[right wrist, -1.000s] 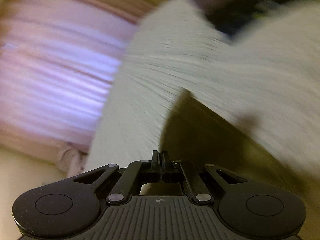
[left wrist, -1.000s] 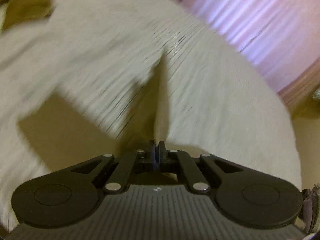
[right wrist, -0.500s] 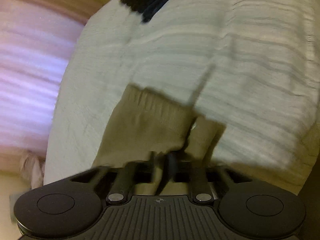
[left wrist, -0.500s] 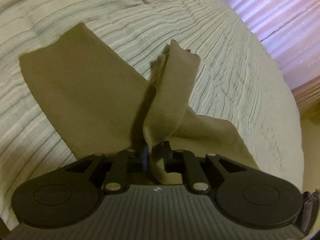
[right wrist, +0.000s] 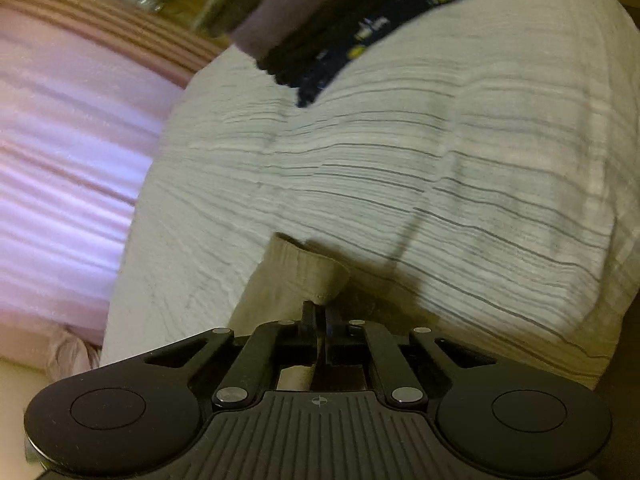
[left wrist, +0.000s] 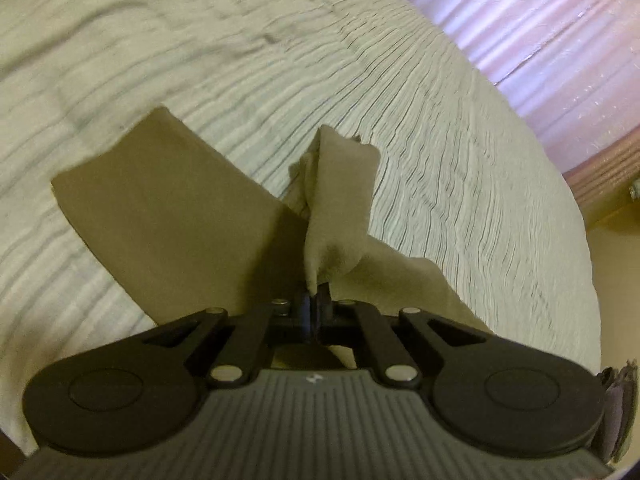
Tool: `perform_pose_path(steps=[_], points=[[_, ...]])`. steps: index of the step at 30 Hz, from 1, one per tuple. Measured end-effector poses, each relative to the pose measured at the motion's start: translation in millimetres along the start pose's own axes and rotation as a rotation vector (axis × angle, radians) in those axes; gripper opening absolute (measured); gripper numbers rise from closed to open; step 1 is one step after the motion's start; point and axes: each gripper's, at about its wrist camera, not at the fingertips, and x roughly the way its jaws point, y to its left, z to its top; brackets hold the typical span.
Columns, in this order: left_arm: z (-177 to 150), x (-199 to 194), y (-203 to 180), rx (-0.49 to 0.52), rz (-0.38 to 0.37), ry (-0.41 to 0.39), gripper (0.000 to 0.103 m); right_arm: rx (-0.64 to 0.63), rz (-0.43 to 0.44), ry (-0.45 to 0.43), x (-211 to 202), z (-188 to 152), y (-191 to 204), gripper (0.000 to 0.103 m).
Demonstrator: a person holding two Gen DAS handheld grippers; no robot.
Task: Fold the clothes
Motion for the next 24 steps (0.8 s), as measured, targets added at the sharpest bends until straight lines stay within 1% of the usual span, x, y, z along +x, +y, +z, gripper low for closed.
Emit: perform_pose_path(steps=[3,6,11,13,15,17,19,20,21,22,24], points=[[-0.4,-7.2,2.9,-0.009,-0.007,-0.013,0.000,-0.004,-0.048,0.013,-9.2,-0.2,-6.4,0.003],[-4.5,-11.3,0.9,0.008,-0.002,-0.017,0.000,0.005,-0.074,0.021,-14.8,-2.3,-14.5,0.003],[-15.5,-5.0,7.8,0.005,0.015,-0.011,0.000,-0.001,-0.099,0.035,-2.8,-5.1,-26.0,0.003],[-21.4,1.1,8.3,0.030,0.034,0.004,0.001,-0.017,-0.123,0.058,3.8,-6.0,-28.9,0.003],[-26.4,6.5,7.4,0.062,0.063,0.020,0.002,-0.061,-0.170,0.085,7.9,-7.6,-26.9,0.003],[-30.6,11.3,5.3,0.100,0.099,0.036,0.009,-0.106,-0.219,0.104,10.4,-9.1,-22.8,0.006],[-30.4,8.8,4.0,0.109,0.122,0.035,0.014,-0.163,-0.291,0.088,8.3,-10.2,-12.6,0.059],[-29.6,6.2,2.9,0.114,0.130,0.034,0.016,-0.199,-0.335,0.063,5.7,-10.0,-5.9,0.065],[-27.9,2.6,-0.2,0.133,0.154,0.031,0.022,-0.234,-0.374,0.040,2.8,-9.4,0.6,0.066],[-25.6,-2.8,-4.6,0.167,0.172,0.025,0.024,-0.262,-0.408,0.022,0.0,-8.1,6.8,0.066],[-20.6,-13.2,-16.7,0.254,0.210,0.012,0.025,-0.278,-0.448,-0.018,-4.9,-3.9,15.9,0.066]])
